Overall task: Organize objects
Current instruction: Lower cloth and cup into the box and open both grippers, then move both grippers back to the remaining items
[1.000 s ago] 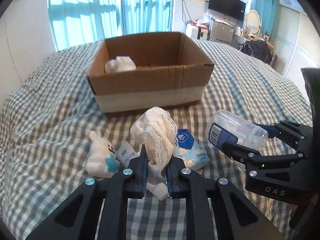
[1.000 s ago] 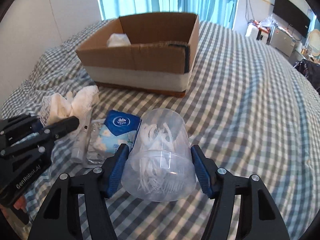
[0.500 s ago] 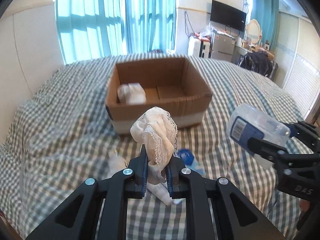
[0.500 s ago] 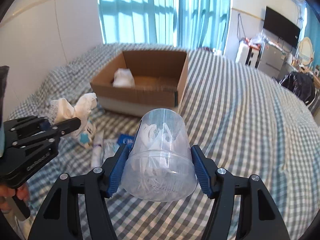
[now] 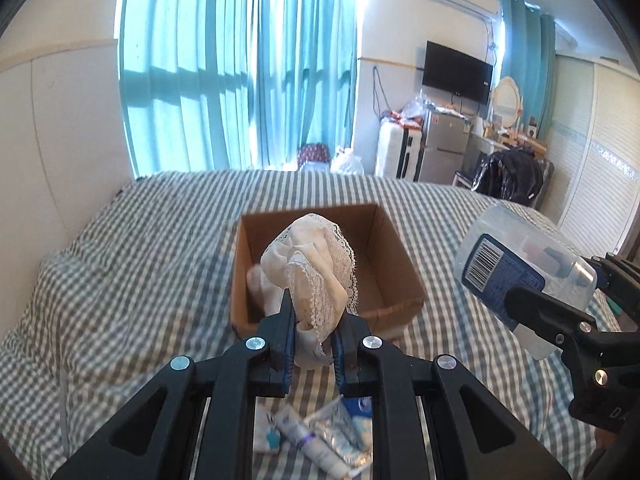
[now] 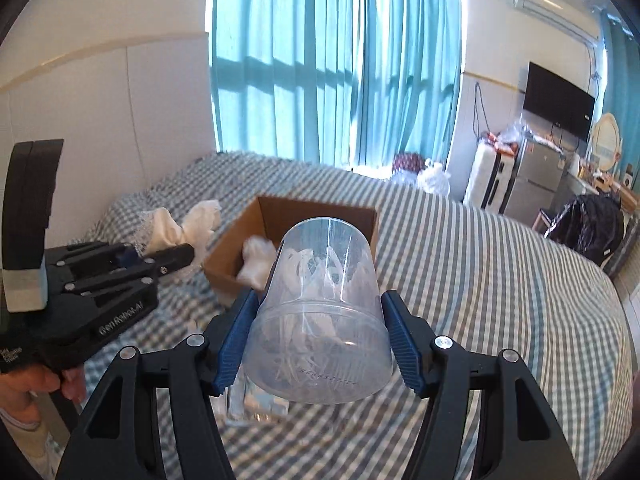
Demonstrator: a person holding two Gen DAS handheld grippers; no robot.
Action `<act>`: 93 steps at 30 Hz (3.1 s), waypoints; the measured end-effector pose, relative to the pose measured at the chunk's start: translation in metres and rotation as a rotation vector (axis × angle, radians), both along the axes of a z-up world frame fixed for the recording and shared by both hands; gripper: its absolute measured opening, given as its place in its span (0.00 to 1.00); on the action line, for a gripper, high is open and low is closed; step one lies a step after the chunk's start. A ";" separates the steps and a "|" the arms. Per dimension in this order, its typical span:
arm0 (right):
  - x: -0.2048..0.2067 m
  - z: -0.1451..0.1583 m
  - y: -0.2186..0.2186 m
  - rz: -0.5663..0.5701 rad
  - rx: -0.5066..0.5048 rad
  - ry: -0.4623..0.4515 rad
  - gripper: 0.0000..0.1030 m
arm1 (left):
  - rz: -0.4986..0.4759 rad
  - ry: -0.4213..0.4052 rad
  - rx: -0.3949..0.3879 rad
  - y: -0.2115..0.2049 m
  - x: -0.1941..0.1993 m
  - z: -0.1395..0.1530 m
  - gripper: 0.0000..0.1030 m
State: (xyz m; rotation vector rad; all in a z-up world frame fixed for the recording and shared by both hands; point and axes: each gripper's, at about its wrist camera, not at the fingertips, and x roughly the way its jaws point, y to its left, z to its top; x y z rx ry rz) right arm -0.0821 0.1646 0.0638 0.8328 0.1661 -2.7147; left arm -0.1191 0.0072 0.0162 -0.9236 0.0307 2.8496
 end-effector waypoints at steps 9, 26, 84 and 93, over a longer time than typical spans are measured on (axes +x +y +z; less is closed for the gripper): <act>-0.063 0.013 -0.019 0.024 -0.013 0.040 0.61 | -0.007 0.011 -0.009 0.001 -0.055 -0.003 0.15; -0.190 -0.063 -0.039 -0.001 -0.035 -0.036 0.61 | -0.015 -0.047 -0.013 -0.003 -0.147 -0.076 0.15; -0.016 -0.051 -0.008 -0.065 -0.034 -0.074 1.00 | 0.258 -0.054 0.045 -0.079 0.024 -0.065 1.00; -0.043 -0.148 -0.034 -0.017 -0.004 -0.232 1.00 | 0.201 -0.237 -0.001 -0.069 0.007 -0.162 0.96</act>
